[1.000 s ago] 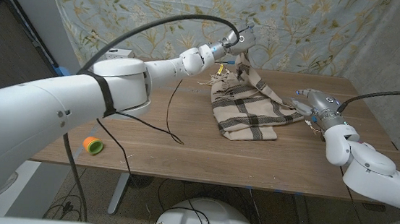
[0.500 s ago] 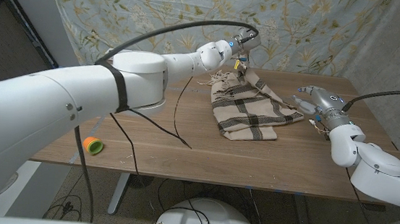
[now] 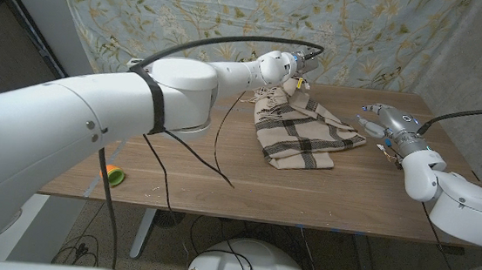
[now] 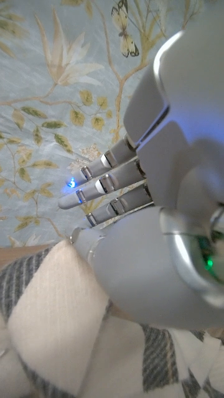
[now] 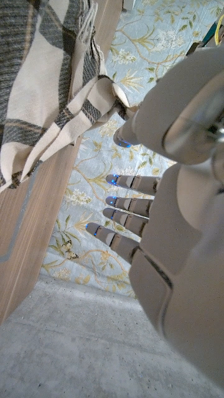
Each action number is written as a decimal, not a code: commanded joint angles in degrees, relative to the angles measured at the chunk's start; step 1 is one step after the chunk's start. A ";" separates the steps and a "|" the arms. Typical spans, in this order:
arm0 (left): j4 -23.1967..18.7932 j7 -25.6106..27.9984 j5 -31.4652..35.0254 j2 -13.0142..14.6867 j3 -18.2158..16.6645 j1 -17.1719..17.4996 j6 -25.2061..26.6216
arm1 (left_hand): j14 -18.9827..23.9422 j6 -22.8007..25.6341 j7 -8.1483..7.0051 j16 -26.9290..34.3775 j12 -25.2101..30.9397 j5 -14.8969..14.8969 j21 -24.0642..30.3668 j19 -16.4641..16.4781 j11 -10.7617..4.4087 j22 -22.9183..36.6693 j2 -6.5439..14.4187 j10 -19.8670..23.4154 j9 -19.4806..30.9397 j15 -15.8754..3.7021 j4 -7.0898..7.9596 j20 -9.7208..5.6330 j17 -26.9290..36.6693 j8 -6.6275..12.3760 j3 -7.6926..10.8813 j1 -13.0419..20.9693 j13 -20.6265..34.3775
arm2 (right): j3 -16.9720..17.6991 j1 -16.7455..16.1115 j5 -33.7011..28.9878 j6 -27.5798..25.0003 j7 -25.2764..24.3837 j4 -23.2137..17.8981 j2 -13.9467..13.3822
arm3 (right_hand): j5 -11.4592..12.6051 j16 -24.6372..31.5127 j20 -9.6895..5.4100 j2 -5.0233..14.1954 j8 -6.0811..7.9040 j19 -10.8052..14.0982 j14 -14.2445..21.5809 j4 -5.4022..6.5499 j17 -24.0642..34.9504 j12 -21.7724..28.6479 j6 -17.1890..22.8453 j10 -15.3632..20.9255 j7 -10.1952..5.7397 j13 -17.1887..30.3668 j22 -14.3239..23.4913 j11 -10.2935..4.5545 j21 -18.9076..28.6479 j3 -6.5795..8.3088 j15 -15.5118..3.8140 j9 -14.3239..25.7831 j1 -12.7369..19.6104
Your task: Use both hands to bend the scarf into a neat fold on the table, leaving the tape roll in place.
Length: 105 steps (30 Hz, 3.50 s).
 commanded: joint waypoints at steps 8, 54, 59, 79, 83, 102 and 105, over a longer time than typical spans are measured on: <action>0.11 -5.33 -19.98 -0.83 14.10 -2.65 -1.03 | -8.58 -14.80 -0.96 -2.75 -7.25 0.25 2.05 -3.10 1.80 -0.21 4.58 -10.32 -0.44 -3.76 5.55 1.94 -3.29 -14.78 0.16 -13.22 -5.46 | 1.09 -0.24 0.93 2.09 1.09 1.69 -0.26 | -0.10 -0.08 0.44 -0.47 -0.14 0.09 0.42 -0.66 -0.13 -0.08 0.52 0.33 0.18 0.03 -0.01 0.02 -0.41 0.15 -0.97 0.04 -0.08; -56.80 -8.72 7.17 37.63 -24.55 11.71 13.26 | -12.24 2.54 -1.95 -2.00 -2.80 5.06 -0.52 -13.87 0.01 -0.76 -9.78 -3.27 -0.70 -4.90 0.62 5.04 -7.01 -4.14 -3.35 -23.14 -0.32 | -6.45 6.18 -7.55 -4.22 4.22 -2.41 1.34 | -0.08 0.30 0.36 0.55 -0.20 0.75 0.84 -2.94 -0.52 -0.07 0.63 0.58 -0.12 0.01 0.01 -0.56 -0.57 1.19 -1.51 0.05 2.17; -55.28 -10.03 7.29 37.62 -28.44 13.05 5.02 | -18.41 -6.06 -1.86 -2.26 -6.20 6.57 -2.39 -15.31 1.34 -0.92 -12.94 -9.91 -0.68 -2.52 0.82 6.21 -9.05 -10.81 -6.58 -24.28 -1.54 | -6.61 6.49 -7.83 -4.35 4.81 -2.65 1.51 | -0.13 0.40 0.36 0.58 -0.18 0.79 0.94 -2.95 -0.47 -0.07 0.67 0.61 -0.10 0.01 0.01 -0.54 -0.59 1.14 -1.52 0.05 2.12; -49.36 -15.89 23.58 33.05 -29.04 14.94 2.00 | -24.74 1.35 -1.89 -2.10 -6.66 7.60 -5.10 -15.28 1.27 -1.05 -13.87 -14.07 0.21 0.61 -0.95 6.80 -12.23 -10.88 -10.23 -18.70 -3.14 | -5.91 6.10 -8.12 -4.14 4.96 -3.00 1.75 | -0.29 0.75 0.31 0.76 -0.12 1.11 1.17 -2.84 -0.25 -0.02 0.93 0.83 -0.12 0.01 0.04 -0.55 -0.58 0.95 -1.52 0.06 1.81; -47.35 -15.05 27.19 31.94 -27.99 15.24 3.51 | -24.35 12.38 1.26 -1.26 -5.88 7.51 -6.03 -14.85 0.96 -0.95 -14.04 -12.84 1.31 0.18 -0.43 6.37 -12.91 -6.32 -12.78 -18.32 -3.45 | -5.61 5.91 -7.83 -4.04 4.85 -2.79 1.95 | -0.31 0.82 0.30 0.78 -0.13 1.17 1.23 -2.86 -0.22 -0.03 0.94 0.83 -0.12 0.01 0.04 -0.58 -0.59 0.93 -1.53 0.06 1.80; -33.92 -0.81 23.61 27.91 -24.96 14.31 -3.55 | -24.50 -4.46 -2.01 -0.96 -5.69 8.93 -7.31 -12.54 -0.38 -0.89 -11.82 -13.91 -0.12 -1.44 -0.09 5.02 -13.44 -15.17 -15.38 -13.44 -3.43 | -3.82 4.92 -5.95 -2.65 4.22 -1.88 2.13 | -0.40 1.01 0.30 0.82 -0.14 1.24 1.17 -2.83 -0.03 -0.05 1.04 0.91 -0.06 0.01 0.06 -0.48 -0.68 0.76 -1.40 0.06 1.55; -32.18 0.24 24.15 27.19 -23.50 13.92 -3.32 | -24.76 -4.50 -2.01 -1.08 -5.81 9.02 -7.43 -12.62 -0.36 -0.90 -11.84 -14.21 -0.14 -1.33 -0.04 5.19 -13.48 -15.28 -15.51 -13.38 -3.48 | -3.65 4.71 -5.78 -2.59 4.18 -1.90 2.02 | -0.41 1.03 0.27 0.84 -0.15 1.26 1.16 -2.80 0.00 -0.06 1.03 0.89 -0.06 0.01 0.06 -0.46 -0.69 0.73 -1.46 0.06 1.49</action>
